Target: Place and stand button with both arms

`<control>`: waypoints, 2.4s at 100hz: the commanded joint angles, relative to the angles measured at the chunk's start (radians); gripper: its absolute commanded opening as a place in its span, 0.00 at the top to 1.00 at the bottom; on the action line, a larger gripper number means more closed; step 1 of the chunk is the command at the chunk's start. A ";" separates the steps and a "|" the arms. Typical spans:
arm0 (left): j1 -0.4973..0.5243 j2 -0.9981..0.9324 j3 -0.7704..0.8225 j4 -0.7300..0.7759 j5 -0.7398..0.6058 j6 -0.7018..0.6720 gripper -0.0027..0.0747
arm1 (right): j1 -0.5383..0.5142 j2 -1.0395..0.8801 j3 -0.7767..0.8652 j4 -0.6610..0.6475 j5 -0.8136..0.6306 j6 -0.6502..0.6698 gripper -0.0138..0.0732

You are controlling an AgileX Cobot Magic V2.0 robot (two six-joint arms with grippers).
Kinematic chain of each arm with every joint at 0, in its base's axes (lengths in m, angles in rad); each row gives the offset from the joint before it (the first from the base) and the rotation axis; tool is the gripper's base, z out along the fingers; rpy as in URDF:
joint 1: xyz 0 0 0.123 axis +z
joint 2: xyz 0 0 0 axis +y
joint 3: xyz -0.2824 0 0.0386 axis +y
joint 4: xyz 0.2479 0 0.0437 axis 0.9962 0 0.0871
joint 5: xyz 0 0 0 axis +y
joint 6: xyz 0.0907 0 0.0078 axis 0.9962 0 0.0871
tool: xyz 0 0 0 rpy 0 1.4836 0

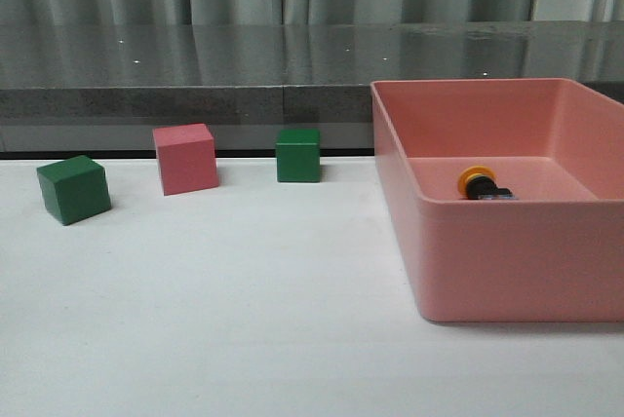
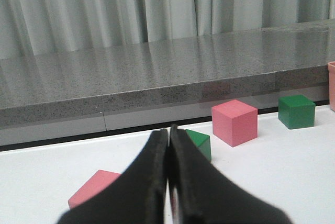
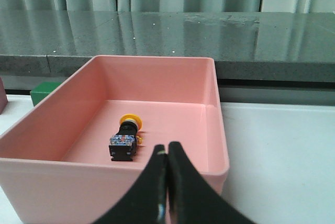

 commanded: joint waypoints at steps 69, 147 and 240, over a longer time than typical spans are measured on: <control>0.001 -0.030 0.046 -0.002 -0.078 -0.007 0.99 | -0.004 0.397 -0.624 0.173 0.273 0.025 0.91; 0.001 -0.030 0.046 -0.002 -0.078 -0.007 0.99 | 0.056 1.593 -1.230 0.219 0.461 -0.125 0.14; 0.001 -0.030 0.046 -0.002 -0.078 -0.007 0.99 | 0.091 1.876 -1.288 0.208 0.433 -0.145 0.75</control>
